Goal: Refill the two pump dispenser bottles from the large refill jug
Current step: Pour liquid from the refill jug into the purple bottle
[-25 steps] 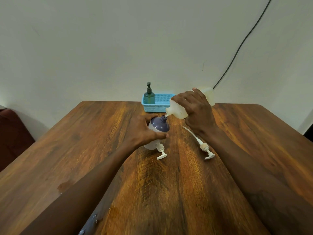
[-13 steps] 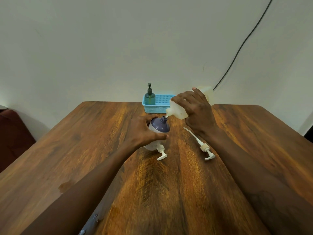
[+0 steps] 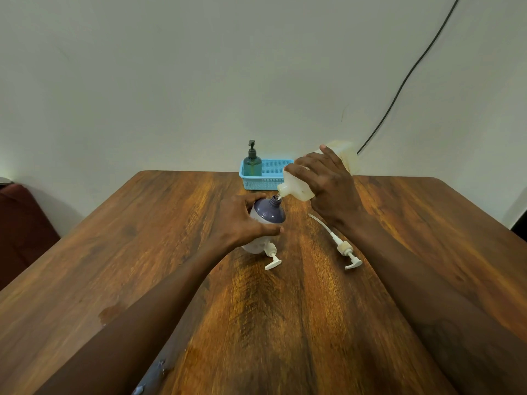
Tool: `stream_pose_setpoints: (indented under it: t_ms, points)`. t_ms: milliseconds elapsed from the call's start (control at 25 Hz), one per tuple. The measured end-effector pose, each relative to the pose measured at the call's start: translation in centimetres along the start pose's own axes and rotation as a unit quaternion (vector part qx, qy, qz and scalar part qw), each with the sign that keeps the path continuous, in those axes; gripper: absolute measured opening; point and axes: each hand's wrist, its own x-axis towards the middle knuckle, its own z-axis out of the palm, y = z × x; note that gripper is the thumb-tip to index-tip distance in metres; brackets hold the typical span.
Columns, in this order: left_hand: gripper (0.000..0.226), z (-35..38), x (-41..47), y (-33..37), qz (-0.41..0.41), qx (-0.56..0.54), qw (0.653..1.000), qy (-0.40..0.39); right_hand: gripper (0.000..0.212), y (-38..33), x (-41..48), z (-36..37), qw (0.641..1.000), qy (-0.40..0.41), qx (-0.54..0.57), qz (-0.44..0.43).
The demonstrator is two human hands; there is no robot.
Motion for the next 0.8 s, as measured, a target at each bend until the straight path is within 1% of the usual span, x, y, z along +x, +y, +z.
stream_pose_setpoints:
  t_ms: [320, 600, 800]
  points:
    - [0.072, 0.0, 0.1, 0.0, 0.0, -0.005, 1.0, -0.007, 0.066, -0.1, 0.3, -0.3, 1.0, 0.0, -0.009, -0.026]
    - [0.073, 0.0, 0.1, 0.0, -0.002, -0.001, 1.0, -0.009, 0.05, -0.3, 0.5, -0.8, 0.998, 0.007, -0.02, -0.066]
    - [0.072, 0.0, 0.1, -0.2, 0.005, -0.004, 1.0, -0.007, 0.05, -0.5, 0.8, -0.9, 0.995, 0.002, -0.029, -0.096]
